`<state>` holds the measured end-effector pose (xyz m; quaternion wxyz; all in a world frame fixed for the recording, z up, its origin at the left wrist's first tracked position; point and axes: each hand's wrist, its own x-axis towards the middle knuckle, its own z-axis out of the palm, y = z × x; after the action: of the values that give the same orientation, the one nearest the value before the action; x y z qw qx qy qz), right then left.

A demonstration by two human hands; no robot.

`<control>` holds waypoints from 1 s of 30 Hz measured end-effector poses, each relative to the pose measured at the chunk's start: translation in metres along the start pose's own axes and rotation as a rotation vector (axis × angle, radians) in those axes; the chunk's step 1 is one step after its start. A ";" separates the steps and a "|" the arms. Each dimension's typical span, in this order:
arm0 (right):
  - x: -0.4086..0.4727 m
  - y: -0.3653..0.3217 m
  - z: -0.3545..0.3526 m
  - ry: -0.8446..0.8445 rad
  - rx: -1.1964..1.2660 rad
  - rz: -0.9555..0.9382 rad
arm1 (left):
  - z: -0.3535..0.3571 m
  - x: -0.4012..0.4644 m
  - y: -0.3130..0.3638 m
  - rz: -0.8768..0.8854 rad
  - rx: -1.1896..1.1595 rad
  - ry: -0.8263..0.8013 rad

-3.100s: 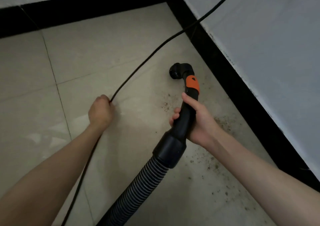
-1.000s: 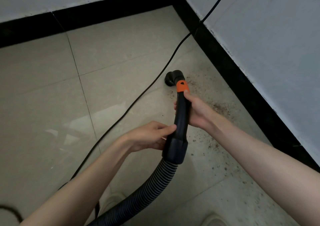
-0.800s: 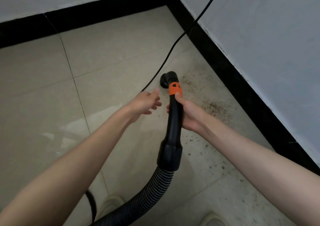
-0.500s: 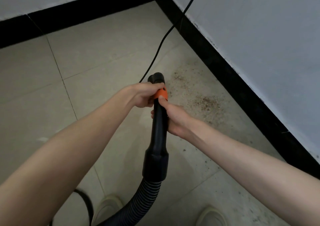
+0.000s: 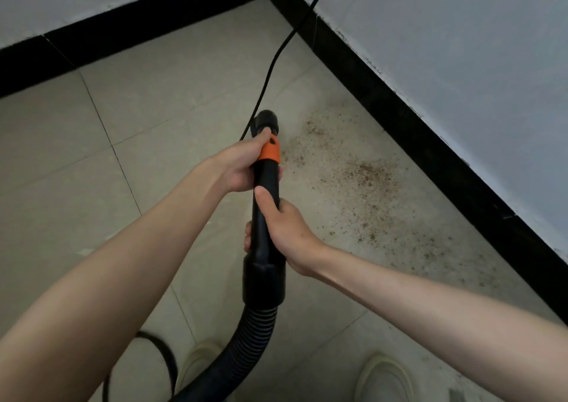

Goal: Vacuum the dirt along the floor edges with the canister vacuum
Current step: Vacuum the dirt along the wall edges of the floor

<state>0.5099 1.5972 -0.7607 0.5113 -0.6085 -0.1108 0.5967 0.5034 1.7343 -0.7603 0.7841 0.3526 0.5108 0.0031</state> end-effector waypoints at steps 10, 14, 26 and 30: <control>0.000 0.014 0.009 0.078 -0.221 0.040 | -0.007 0.005 -0.031 0.025 0.053 0.062; -0.008 0.015 0.005 0.076 -0.222 0.058 | -0.002 0.000 -0.037 0.033 0.053 0.032; -0.032 0.017 0.013 -0.190 -0.372 0.150 | -0.041 -0.036 -0.074 0.042 -0.149 0.198; -0.040 0.018 0.008 -0.166 -0.312 0.189 | -0.027 -0.040 -0.074 0.045 -0.100 0.188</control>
<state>0.4843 1.5628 -0.7475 0.3416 -0.6366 -0.1861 0.6659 0.4360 1.6788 -0.7756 0.7490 0.3226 0.5733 0.0794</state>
